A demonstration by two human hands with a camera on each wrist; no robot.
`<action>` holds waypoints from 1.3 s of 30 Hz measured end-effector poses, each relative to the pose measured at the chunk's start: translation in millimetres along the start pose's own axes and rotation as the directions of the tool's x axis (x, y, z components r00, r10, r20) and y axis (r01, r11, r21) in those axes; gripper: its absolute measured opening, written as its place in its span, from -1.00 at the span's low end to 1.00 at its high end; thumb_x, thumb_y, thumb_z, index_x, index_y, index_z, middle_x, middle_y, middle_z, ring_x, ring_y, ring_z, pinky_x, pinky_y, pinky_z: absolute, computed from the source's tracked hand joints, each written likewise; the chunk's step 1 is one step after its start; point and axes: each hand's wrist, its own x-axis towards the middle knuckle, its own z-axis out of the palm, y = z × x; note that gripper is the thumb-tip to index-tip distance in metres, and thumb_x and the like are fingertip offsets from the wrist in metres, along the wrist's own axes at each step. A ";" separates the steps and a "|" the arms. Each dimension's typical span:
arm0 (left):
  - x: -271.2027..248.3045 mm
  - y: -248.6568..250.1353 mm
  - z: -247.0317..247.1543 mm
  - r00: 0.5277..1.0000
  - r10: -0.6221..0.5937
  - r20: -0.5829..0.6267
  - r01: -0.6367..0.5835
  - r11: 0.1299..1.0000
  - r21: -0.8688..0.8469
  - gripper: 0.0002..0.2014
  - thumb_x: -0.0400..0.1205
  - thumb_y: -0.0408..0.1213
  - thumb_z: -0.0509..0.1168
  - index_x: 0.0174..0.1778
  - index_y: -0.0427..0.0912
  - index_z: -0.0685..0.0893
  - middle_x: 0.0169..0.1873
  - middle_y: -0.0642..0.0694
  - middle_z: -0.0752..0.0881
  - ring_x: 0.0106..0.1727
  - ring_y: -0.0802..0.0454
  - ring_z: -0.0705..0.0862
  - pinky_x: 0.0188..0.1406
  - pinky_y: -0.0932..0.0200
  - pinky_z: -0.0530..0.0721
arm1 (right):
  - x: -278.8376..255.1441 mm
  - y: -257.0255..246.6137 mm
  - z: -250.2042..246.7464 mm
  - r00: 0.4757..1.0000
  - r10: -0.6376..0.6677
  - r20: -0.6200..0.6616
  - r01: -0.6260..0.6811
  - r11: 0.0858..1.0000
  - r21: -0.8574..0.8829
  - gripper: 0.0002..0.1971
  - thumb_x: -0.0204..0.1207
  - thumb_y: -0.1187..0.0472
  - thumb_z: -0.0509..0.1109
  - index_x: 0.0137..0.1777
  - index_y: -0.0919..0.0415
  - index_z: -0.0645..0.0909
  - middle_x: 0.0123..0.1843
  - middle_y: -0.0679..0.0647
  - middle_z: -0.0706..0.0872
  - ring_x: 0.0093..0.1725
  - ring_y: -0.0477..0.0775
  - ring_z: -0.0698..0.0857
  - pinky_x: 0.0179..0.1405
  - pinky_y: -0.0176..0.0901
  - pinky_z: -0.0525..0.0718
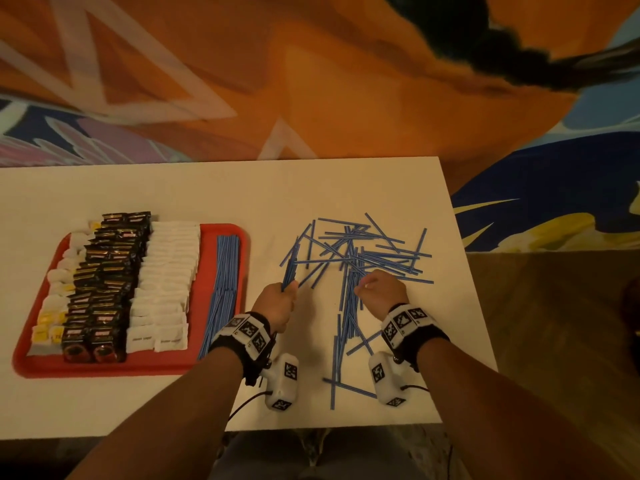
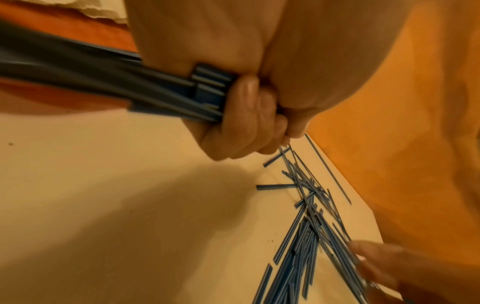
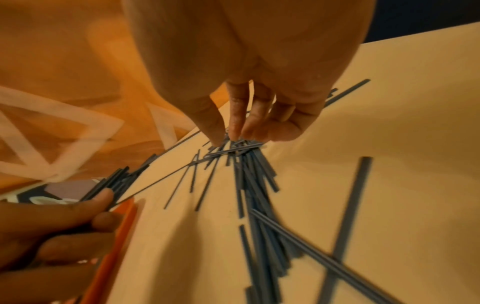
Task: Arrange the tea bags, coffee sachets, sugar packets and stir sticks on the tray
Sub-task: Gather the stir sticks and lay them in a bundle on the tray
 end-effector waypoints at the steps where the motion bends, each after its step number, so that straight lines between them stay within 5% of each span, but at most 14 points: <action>1: -2.4 1.0 -2.3 1.000 0.007 0.014 -0.007 1.000 -0.014 -0.66 0.81 -0.02 0.12 -0.20 -0.14 0.47 -0.48 -0.02 0.41 -0.60 0.09 0.30 -0.64 0.28 0.28 | 0.3 -8.8 1.2 1.000 -0.018 0.003 0.018 1.000 0.009 -0.83 0.59 0.09 0.40 0.09 0.13 0.67 0.03 -0.04 0.69 0.11 0.01 0.67 0.08 -0.21 0.58; 4: -11.3 4.8 -8.9 0.997 0.042 0.060 -0.040 0.999 -0.032 -0.70 0.81 -0.04 0.14 -0.14 -0.17 0.50 -0.48 -0.01 0.39 -0.61 0.11 0.27 -0.66 0.30 0.25 | -0.2 -32.9 4.5 0.996 -0.054 -0.076 0.061 0.994 0.086 -0.79 0.59 0.06 0.39 0.13 0.13 0.61 0.18 0.07 0.68 0.16 0.09 0.65 0.16 -0.12 0.60; 9: -22.6 10.7 -18.0 0.991 0.088 0.097 -0.086 0.996 -0.024 -0.72 0.81 -0.05 0.14 -0.13 -0.15 0.48 -0.50 0.02 0.38 -0.61 0.13 0.25 -0.64 0.28 0.24 | -6.6 -59.2 2.3 0.953 -0.248 -0.173 0.255 0.967 0.024 -0.52 0.53 0.03 0.48 0.39 0.05 0.42 0.49 0.06 0.35 0.47 0.16 0.40 0.39 -0.01 0.46; 15: -29.7 16.3 -24.3 0.986 0.118 0.118 -0.123 0.992 0.037 -0.73 0.81 -0.09 0.13 -0.13 -0.15 0.51 -0.46 0.01 0.42 -0.56 0.12 0.28 -0.59 0.23 0.29 | -13.9 -79.5 -6.3 0.882 -0.471 -0.012 0.411 0.780 -0.472 -0.40 0.62 0.01 0.36 0.62 -0.18 0.24 0.69 -0.02 0.12 0.65 0.19 0.10 0.61 0.24 0.19; 17: -32.7 18.8 -24.1 0.984 0.120 0.130 -0.127 0.991 0.046 -0.75 0.81 -0.12 0.12 -0.10 -0.17 0.54 -0.45 0.01 0.42 -0.55 0.12 0.30 -0.58 0.22 0.31 | -11.9 -84.6 -6.4 0.877 -0.475 0.079 0.435 0.711 -0.553 -0.54 0.68 0.07 0.29 0.56 -0.17 0.38 0.64 -0.03 0.31 0.61 0.17 0.22 0.56 0.20 0.20; 20: -36.6 24.0 -22.9 0.979 0.131 0.154 -0.134 0.991 0.009 -0.78 0.81 -0.22 0.10 -0.08 -0.20 0.55 -0.49 0.01 0.41 -0.57 0.13 0.27 -0.59 0.24 0.27 | -10.5 -87.8 -6.6 0.880 -0.448 0.156 0.447 0.674 -0.588 -0.71 0.69 0.15 0.26 0.34 -0.06 0.64 0.34 -0.01 0.67 0.33 0.12 0.60 0.34 0.09 0.50; 26: -36.6 32.5 -20.4 0.980 0.138 0.146 -0.120 0.984 -0.131 -0.81 0.83 -0.31 0.07 -0.08 -0.19 0.51 -0.45 -0.02 0.44 -0.63 0.17 0.25 -0.66 0.32 0.21 | -19.3 -83.0 -21.2 0.931 -0.359 -0.066 0.324 0.897 -0.301 -0.77 0.72 0.19 0.24 0.26 0.14 0.67 0.26 0.10 0.63 0.19 0.18 0.66 0.17 0.04 0.66; 29: -34.7 39.3 -19.0 0.988 0.118 0.099 -0.088 0.961 -0.261 -0.78 0.82 -0.31 0.07 -0.15 -0.14 0.45 -0.51 0.01 0.36 -0.64 0.16 0.20 -0.68 0.35 0.14 | -20.8 -86.6 -30.0 0.966 -0.215 -0.141 0.214 0.977 -0.023 -0.82 0.69 0.15 0.29 0.14 0.19 0.65 0.01 0.10 0.73 -0.02 0.14 0.70 -0.03 -0.08 0.68; 33: -44.6 61.6 -11.5 0.983 0.165 0.084 -0.130 0.939 -0.317 -0.76 0.80 -0.28 0.08 -0.21 -0.08 0.36 -0.52 0.00 0.26 -0.61 0.12 0.14 -0.63 0.36 0.08 | -25.7 -106.2 -37.1 0.990 -0.136 0.030 0.120 0.946 0.301 -0.87 0.59 0.26 0.39 -0.20 0.16 0.65 -0.21 0.15 0.78 -0.19 0.17 0.78 -0.07 0.09 0.78; 35: -52.1 75.6 -8.6 0.969 0.236 0.074 -0.208 0.940 -0.269 -0.69 0.82 -0.11 0.11 -0.25 -0.07 0.35 -0.54 0.01 0.27 -0.61 0.10 0.14 -0.63 0.34 0.10 | -31.7 -119.5 -42.7 0.985 -0.159 0.064 0.120 0.905 0.408 -0.84 0.59 0.34 0.40 -0.23 0.20 0.59 -0.29 0.18 0.75 -0.32 0.15 0.74 -0.18 0.06 0.74; 39: -63.8 99.8 -9.7 0.908 0.403 0.117 -0.395 0.915 -0.088 -0.57 0.75 0.18 0.11 -0.04 -0.14 0.60 -0.57 0.00 0.27 -0.61 0.09 0.15 -0.62 0.26 0.15 | -39.2 -147.5 -59.1 0.976 -0.215 0.035 0.176 0.870 0.461 -0.83 0.52 0.32 0.51 -0.24 0.21 0.58 -0.22 0.36 0.79 -0.22 0.32 0.81 -0.13 0.15 0.81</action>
